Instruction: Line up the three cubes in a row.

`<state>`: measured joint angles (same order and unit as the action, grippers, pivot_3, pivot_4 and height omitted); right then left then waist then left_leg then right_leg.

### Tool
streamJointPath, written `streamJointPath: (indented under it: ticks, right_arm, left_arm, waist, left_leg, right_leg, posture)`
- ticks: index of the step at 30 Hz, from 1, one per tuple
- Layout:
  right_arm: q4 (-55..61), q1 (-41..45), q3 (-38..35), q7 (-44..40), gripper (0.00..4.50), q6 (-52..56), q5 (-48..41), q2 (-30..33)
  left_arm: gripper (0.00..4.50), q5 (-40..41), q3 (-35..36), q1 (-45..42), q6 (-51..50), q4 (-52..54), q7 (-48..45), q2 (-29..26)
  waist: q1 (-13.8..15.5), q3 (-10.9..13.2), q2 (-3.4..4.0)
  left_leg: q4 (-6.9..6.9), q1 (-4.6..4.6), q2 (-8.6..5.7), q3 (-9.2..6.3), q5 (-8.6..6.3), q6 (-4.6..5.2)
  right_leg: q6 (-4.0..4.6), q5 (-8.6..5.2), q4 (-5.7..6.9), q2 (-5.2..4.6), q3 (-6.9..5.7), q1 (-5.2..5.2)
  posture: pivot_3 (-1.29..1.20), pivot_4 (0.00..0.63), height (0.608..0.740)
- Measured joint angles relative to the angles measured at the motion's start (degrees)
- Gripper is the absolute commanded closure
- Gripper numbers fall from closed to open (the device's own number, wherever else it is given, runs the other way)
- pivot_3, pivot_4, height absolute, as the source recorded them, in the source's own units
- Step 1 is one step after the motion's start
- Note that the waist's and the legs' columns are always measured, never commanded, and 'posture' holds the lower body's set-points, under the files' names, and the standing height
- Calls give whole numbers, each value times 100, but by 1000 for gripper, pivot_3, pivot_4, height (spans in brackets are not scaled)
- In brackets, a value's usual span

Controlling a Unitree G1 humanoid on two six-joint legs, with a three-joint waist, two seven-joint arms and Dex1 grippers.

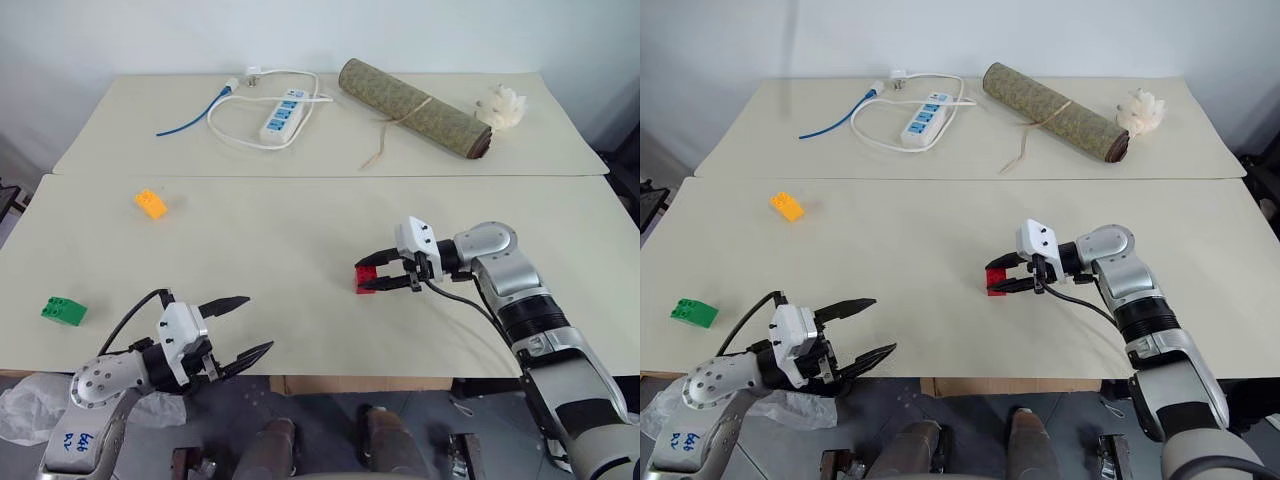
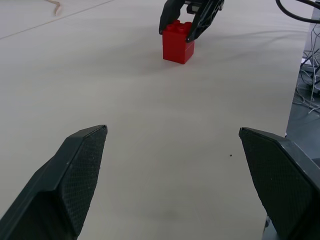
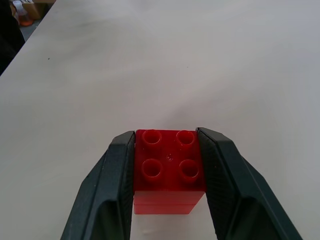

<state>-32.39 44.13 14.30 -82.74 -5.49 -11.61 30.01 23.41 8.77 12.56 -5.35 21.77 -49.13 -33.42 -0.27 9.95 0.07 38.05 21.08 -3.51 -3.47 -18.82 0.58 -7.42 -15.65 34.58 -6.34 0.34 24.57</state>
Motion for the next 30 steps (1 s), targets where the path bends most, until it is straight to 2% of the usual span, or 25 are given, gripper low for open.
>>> streamJointPath:
  ticks: [2, 4, 6, 8, 11, 18, 24, 27, 30]
  right_arm:
    - [-81, 0, -35, 0, 3025, -118, 13, -73]
    - [-120, -1, -67, 8, 2259, -158, 20, -127]
    - [-158, -28, -75, 28, 1756, -188, 81, -135]
    - [-166, -69, -142, 35, 966, -345, 76, -140]
    - [-119, -69, -435, -20, 66, -627, -149, -145]
    - [668, -661, -1223, -482, 66, -519, -1366, -124]
    - [1183, -1577, -1236, -532, 66, -701, -1862, -162]
    - [1193, -1584, -1218, -552, 66, -1031, -1938, -320]
    - [1186, -1670, -952, -595, 66, -1621, -2010, -198]
  left_arm:
    - [0, 0, 5, 3, -7, 7, 43, 0]
    - [0, 0, 28, 0, -11, 5, 104, 9]
    - [0, 0, 135, -16, -1, -1, 242, 114]
    - [0, 15, 434, -16, 35, -39, 549, 322]
    - [0, 105, 866, 167, 179, -73, 838, 586]
    - [0, 114, 1713, 1029, 565, -218, 1513, 1292]
    - [0, 175, 2756, 1824, 1256, -287, 2772, 2793]
    - [0, 354, 3027, 1884, 1440, -484, 3114, 3091]
    - [0, 630, 3323, 2030, 1577, -863, 3299, 3352]
  waist:
    - [-14, 0, 0]
    - [-35, 0, 0]
    - [-35, 0, 0]
    - [-34, 0, 0]
    - [-36, 0, 0]
    - [12, 2, -3]
    - [28, 4, -14]
    - [24, 4, -14]
    - [8, 4, -15]
  left_leg:
    - [0, -2, 3, 1, -1, -2]
    - [0, -3, 7, 1, -2, -6]
    - [0, 1, 8, 1, -3, -7]
    - [0, 6, 8, 1, -3, -7]
    - [-1, 7, 9, 2, -5, -8]
    - [3, 7, 20, 2, -21, -5]
    - [11, 6, 20, 7, -35, 6]
    - [12, -3, 23, 9, -36, 2]
    - [11, -4, 23, 13, -44, 10]
  right_leg:
    - [2, -1, 4, 2, 1, 0]
    - [5, -3, 7, 5, 1, 2]
    - [6, -3, 9, 5, -1, 6]
    - [6, -3, 18, 6, -1, 11]
    - [6, -3, 14, 7, -1, 9]
    - [7, -4, -15, 10, -3, 0]
    - [6, -3, -29, 10, -2, -8]
    - [6, -3, -21, 13, -2, -12]
    - [6, -3, -27, 13, 1, -12]
  posture:
    - [0, 150, 740]
    - [0, 150, 740]
    - [0, 150, 740]
    - [0, 150, 740]
    - [0, 150, 740]
    - [0, 150, 740]
    - [0, 150, 740]
    - [0, 150, 740]
    - [0, 150, 740]
